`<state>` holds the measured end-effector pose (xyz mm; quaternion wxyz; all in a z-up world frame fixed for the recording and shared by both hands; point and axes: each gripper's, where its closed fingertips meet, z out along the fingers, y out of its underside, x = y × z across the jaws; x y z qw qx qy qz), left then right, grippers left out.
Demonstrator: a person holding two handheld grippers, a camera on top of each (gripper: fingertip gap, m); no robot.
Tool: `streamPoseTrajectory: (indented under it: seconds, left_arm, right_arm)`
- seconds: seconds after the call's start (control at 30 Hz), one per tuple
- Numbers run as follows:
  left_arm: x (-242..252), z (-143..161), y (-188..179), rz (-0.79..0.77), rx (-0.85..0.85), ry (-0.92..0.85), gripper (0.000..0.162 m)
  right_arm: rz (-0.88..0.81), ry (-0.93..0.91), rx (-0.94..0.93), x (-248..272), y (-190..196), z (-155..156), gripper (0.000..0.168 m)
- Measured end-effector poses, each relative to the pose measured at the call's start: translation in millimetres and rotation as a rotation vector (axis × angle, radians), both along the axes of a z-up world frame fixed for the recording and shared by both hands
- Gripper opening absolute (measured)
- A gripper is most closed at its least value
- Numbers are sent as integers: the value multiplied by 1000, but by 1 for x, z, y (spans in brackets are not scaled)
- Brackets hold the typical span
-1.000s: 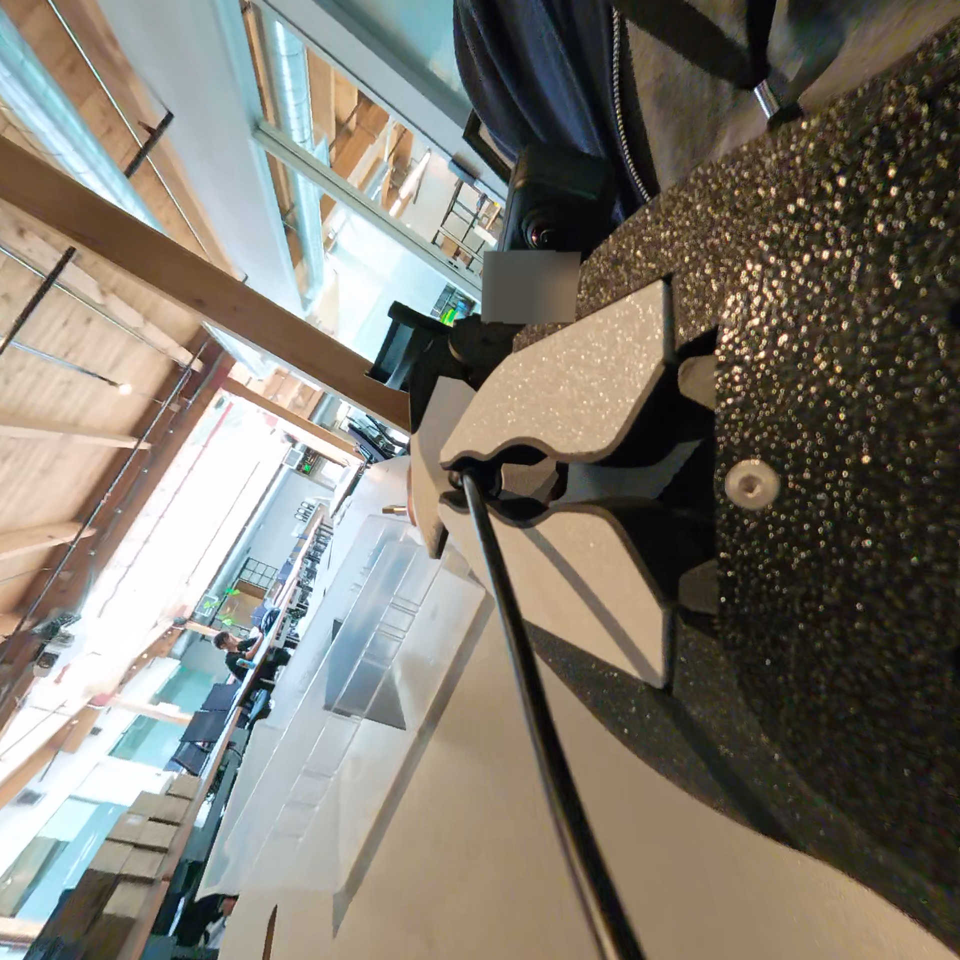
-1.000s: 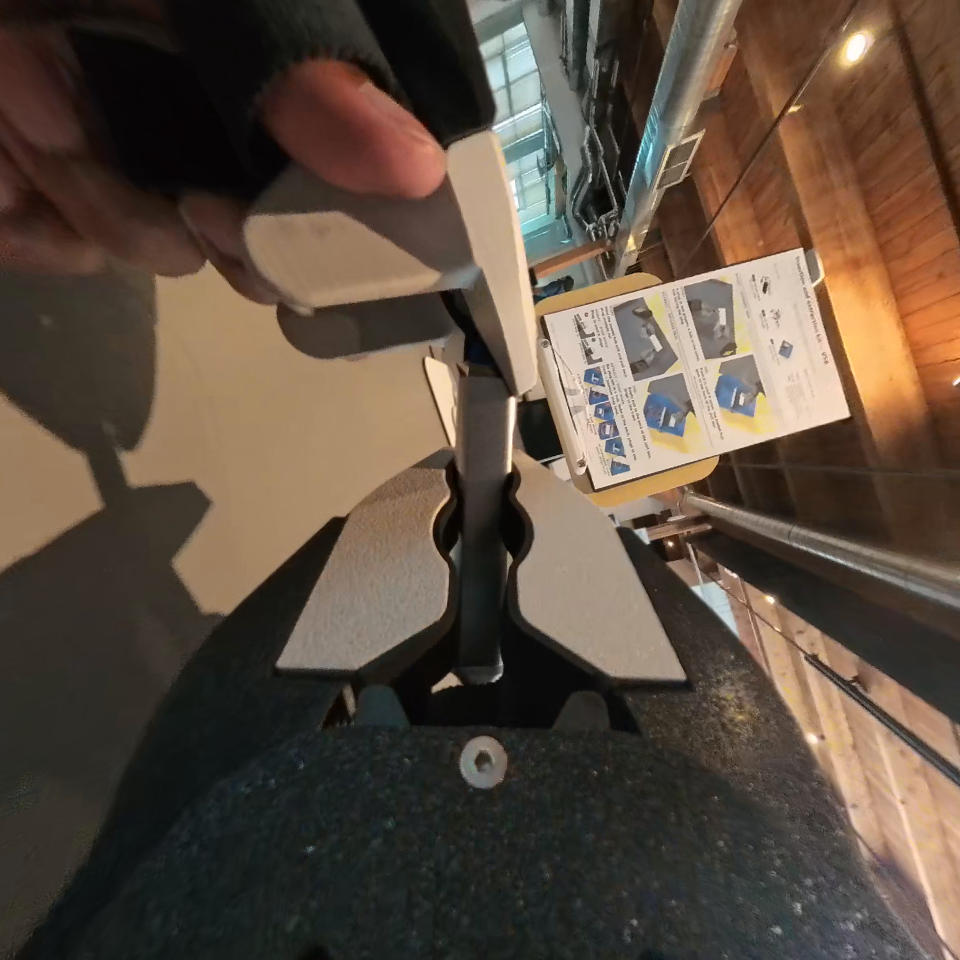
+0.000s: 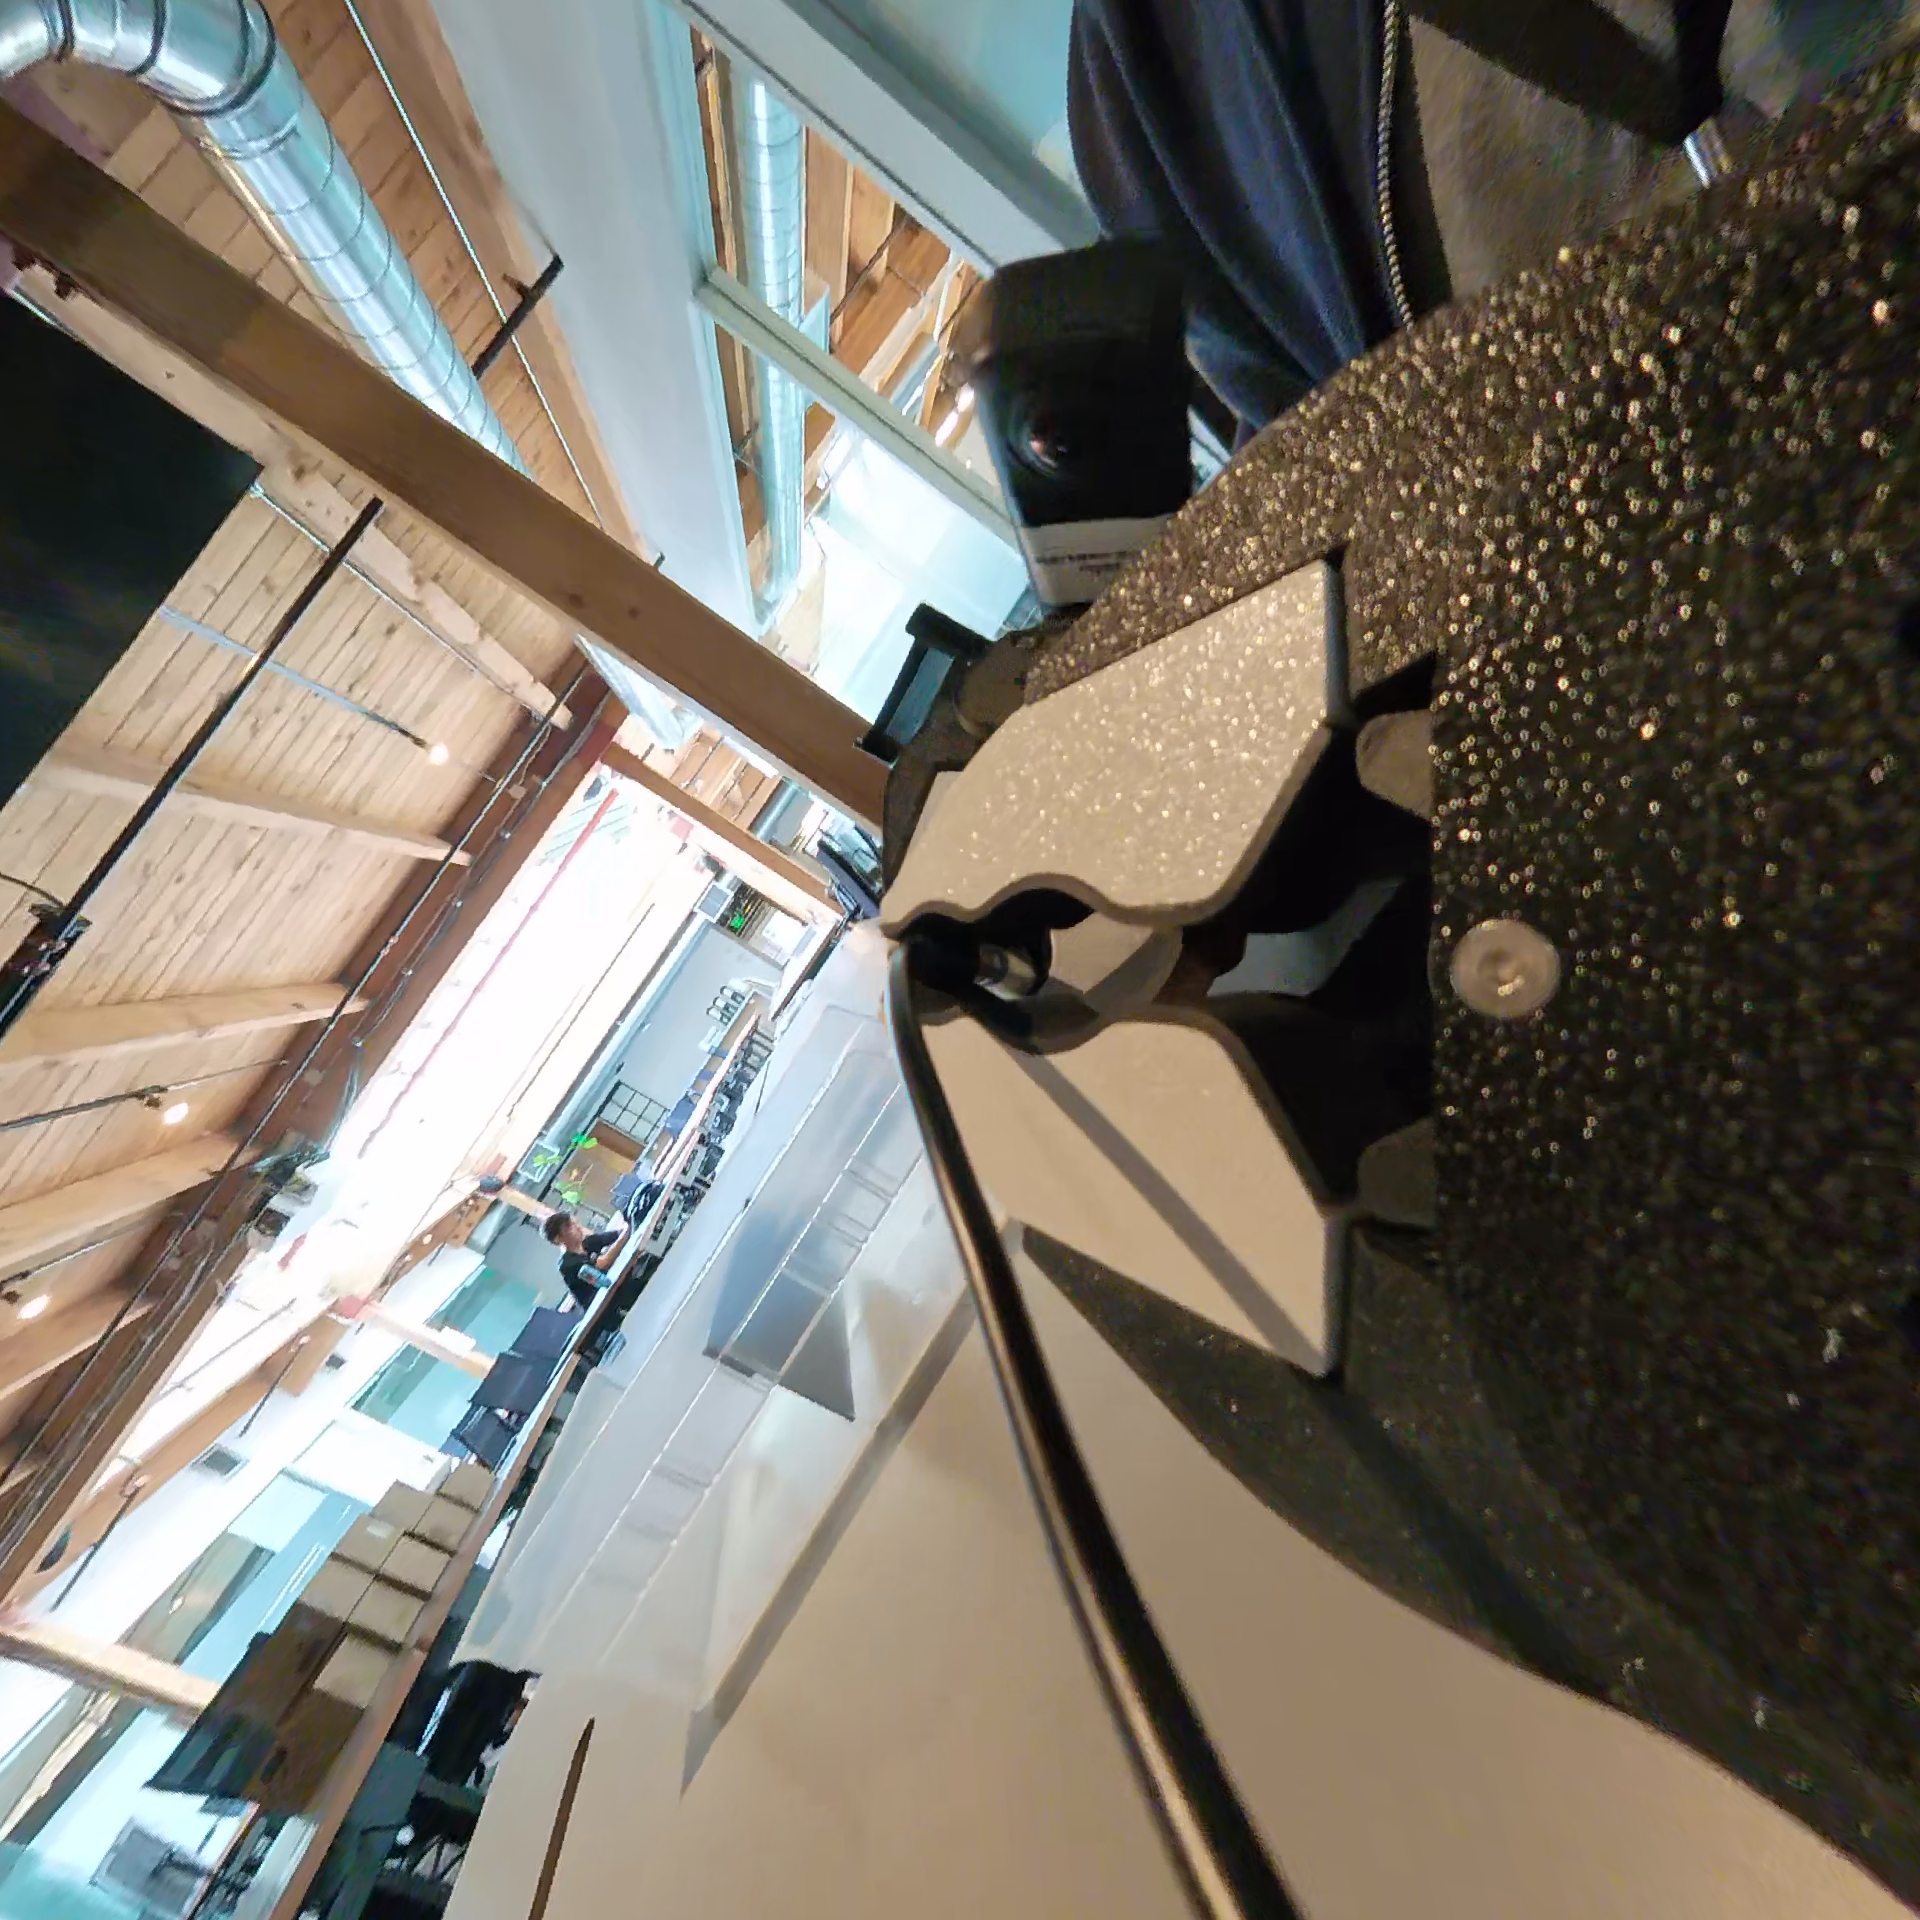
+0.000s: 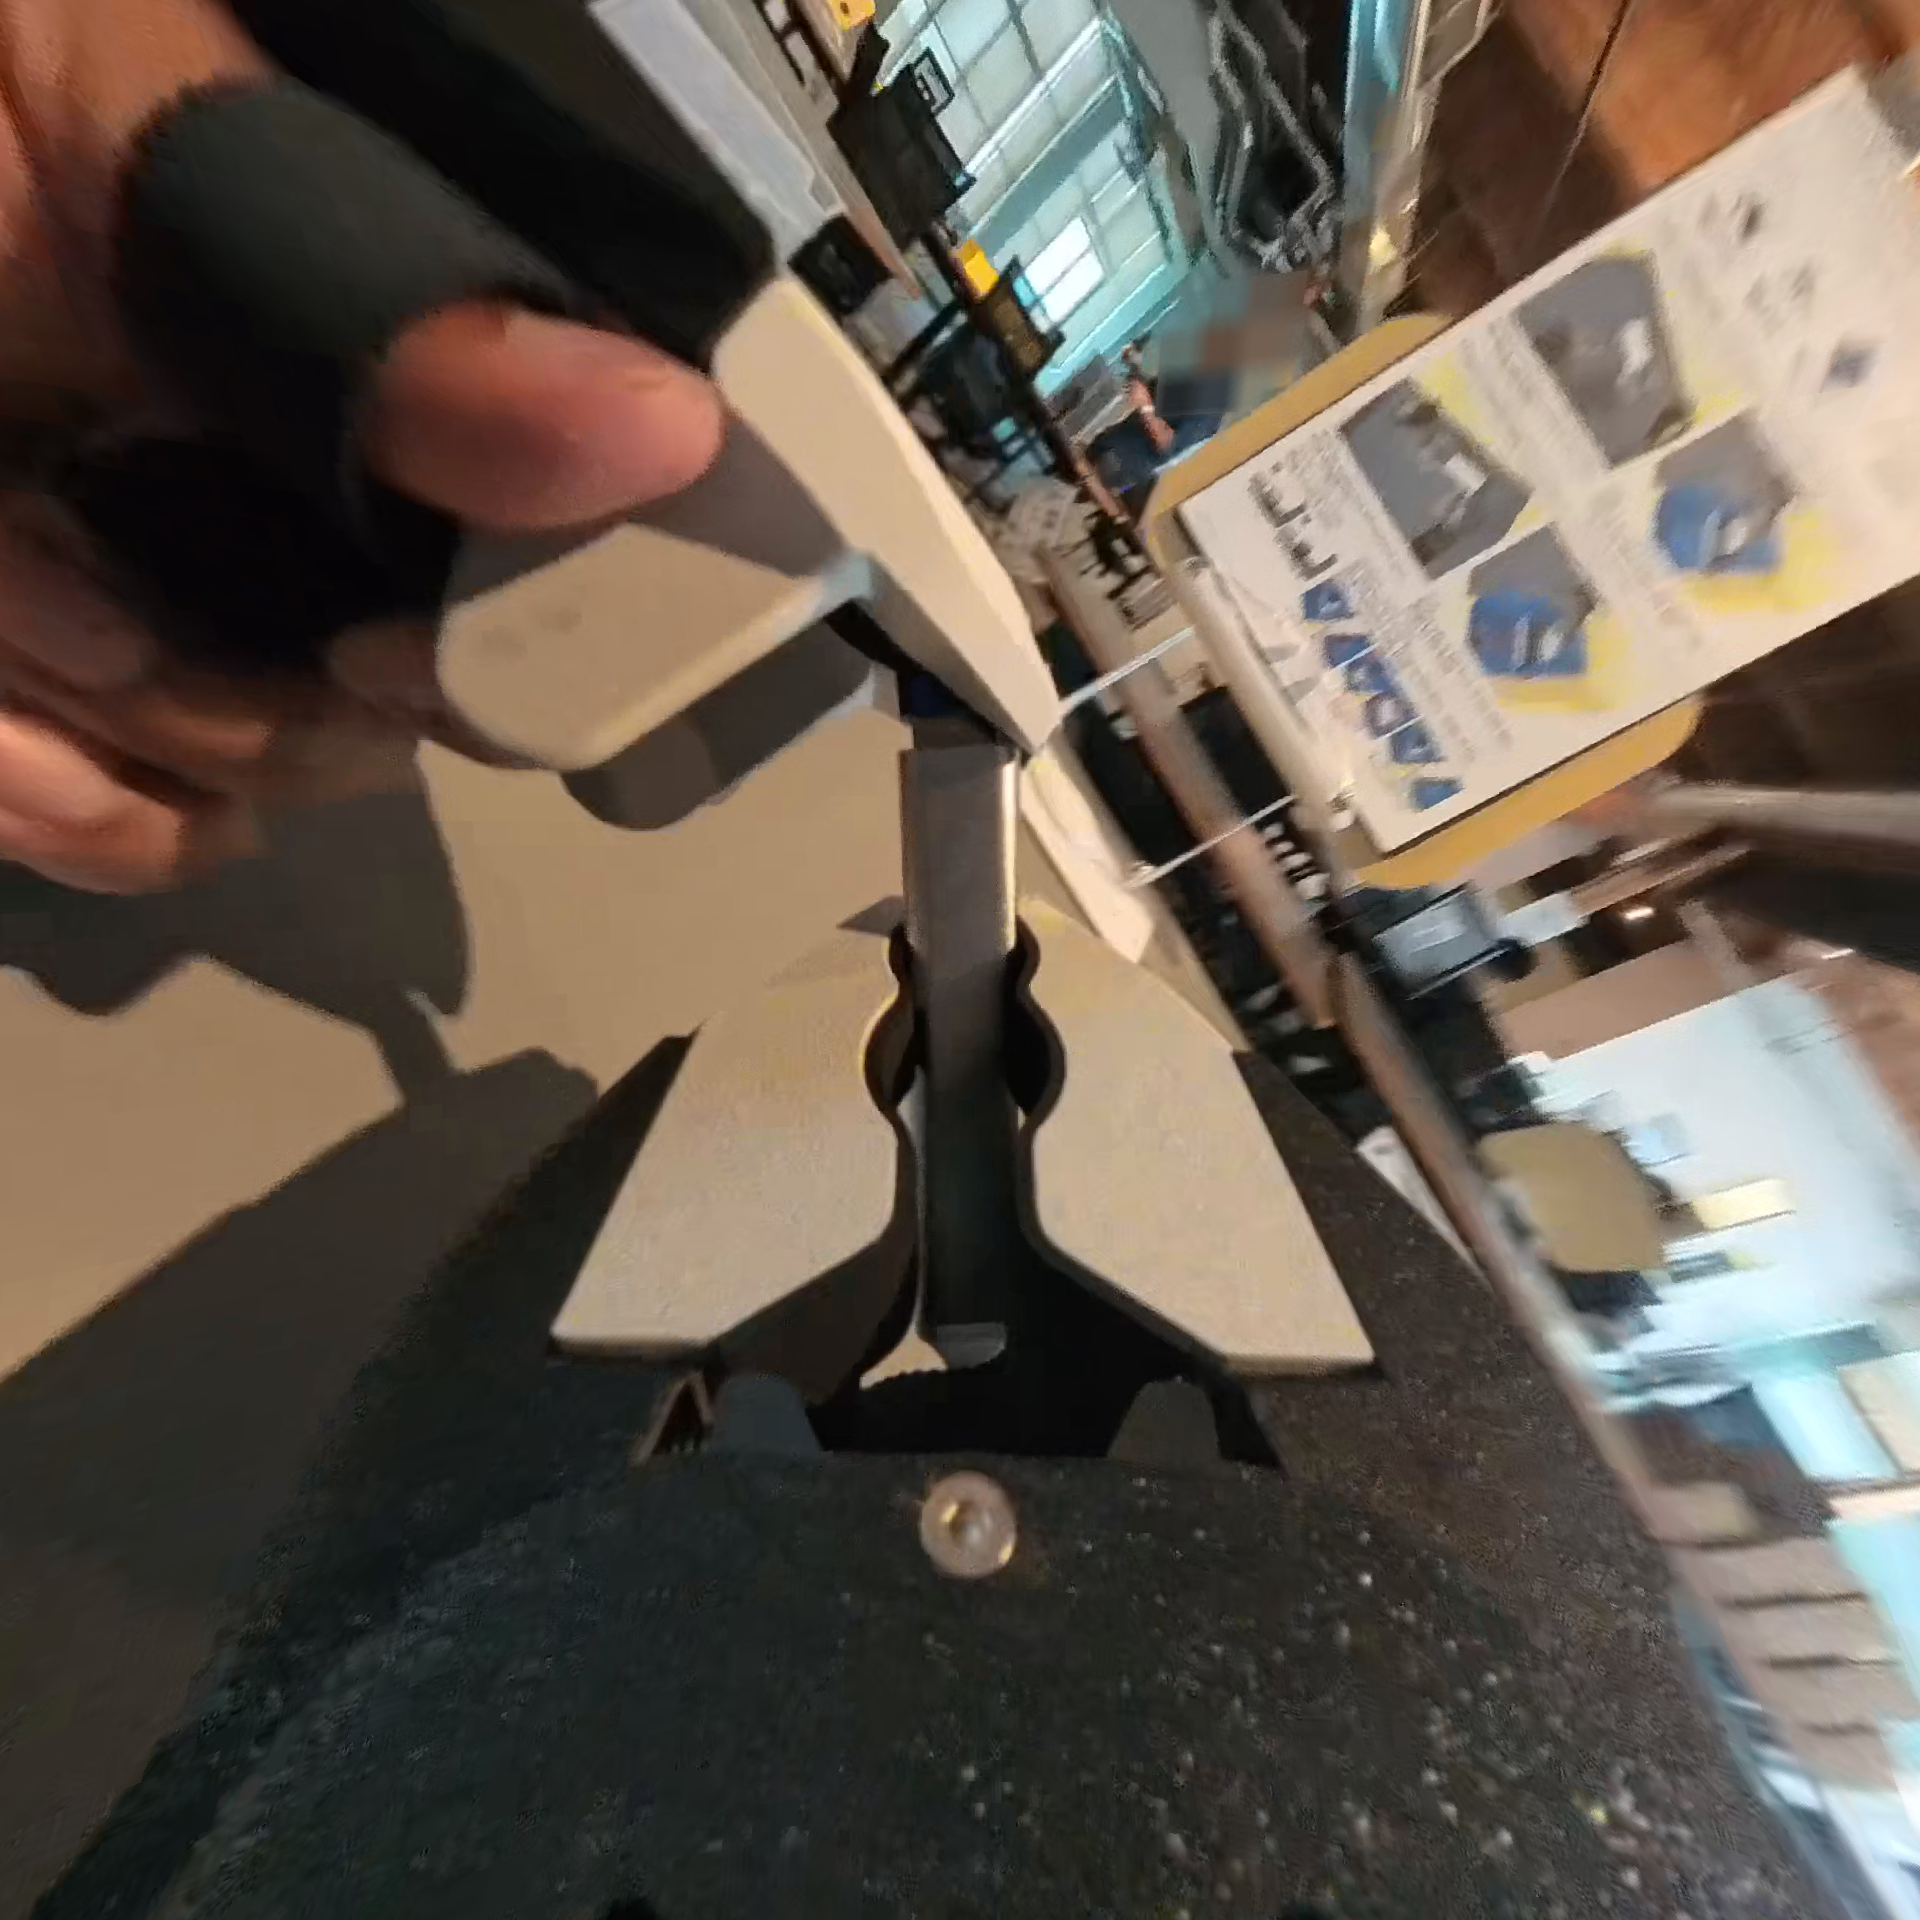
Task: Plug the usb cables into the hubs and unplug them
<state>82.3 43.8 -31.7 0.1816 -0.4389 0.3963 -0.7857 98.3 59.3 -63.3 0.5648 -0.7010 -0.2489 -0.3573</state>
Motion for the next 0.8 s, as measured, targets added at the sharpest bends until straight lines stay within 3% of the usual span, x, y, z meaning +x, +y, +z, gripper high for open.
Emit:
streamPoseTrajectory:
  seconds: [0.07, 0.23, 0.43, 0.63, 0.8]
  left_arm:
    - [-2, 0, 0, -20, -3, 3, 7]
    - [0, -8, -8, -80, -36, 73, 7]
    - [2, -2, 2, 8, -20, 25, 7]
    - [1, -9, -10, -75, 4, 76, 7]
    - [2, -8, -4, -44, 10, 71, 7]
  right_arm:
    - [41, 39, -7, -5, 1, -2, 14]
    - [74, -227, -30, 2, -6, -1, 13]
    - [9, 86, -15, 1, 1, -5, 14]
    - [92, -202, -42, 4, -9, -3, 13]
    - [42, -21, -44, 4, -6, -8, 13]
